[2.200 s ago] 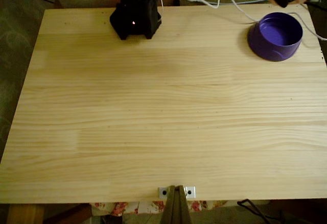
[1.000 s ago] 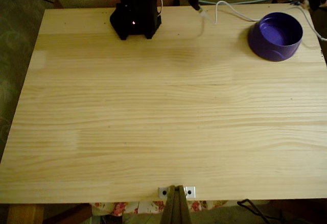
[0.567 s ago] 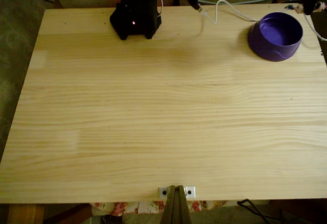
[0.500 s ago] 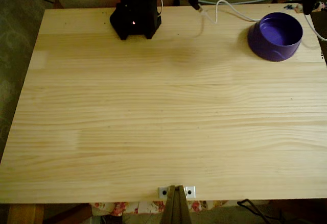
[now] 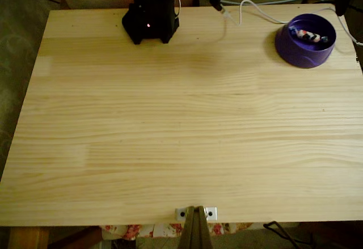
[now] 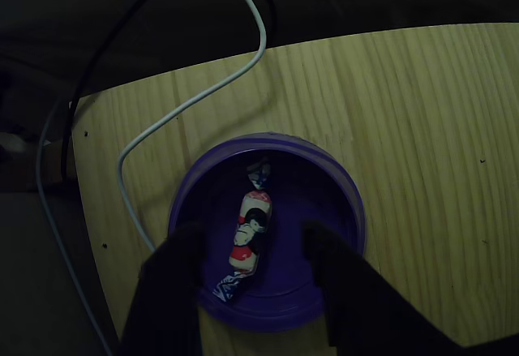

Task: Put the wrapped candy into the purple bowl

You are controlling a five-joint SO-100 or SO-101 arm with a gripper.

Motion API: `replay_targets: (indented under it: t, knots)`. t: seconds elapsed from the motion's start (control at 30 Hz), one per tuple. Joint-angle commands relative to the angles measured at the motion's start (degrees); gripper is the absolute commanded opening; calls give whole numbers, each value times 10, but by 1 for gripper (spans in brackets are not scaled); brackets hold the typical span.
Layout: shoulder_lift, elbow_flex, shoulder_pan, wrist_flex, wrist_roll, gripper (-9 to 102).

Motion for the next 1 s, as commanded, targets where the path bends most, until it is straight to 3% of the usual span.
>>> replay_targets:
  t: [0.0, 0.17, 0.53, 0.77, 0.97]
  knots:
    - [37, -43, -3, 3, 3, 6]
    - [59, -43, 0, 8, -1, 0]
    - [112, -5, 52, 34, 18, 0]
    - [190, 95, 155, 27, 65, -1]
    - [320, 240, 286, -51, 82, -1]
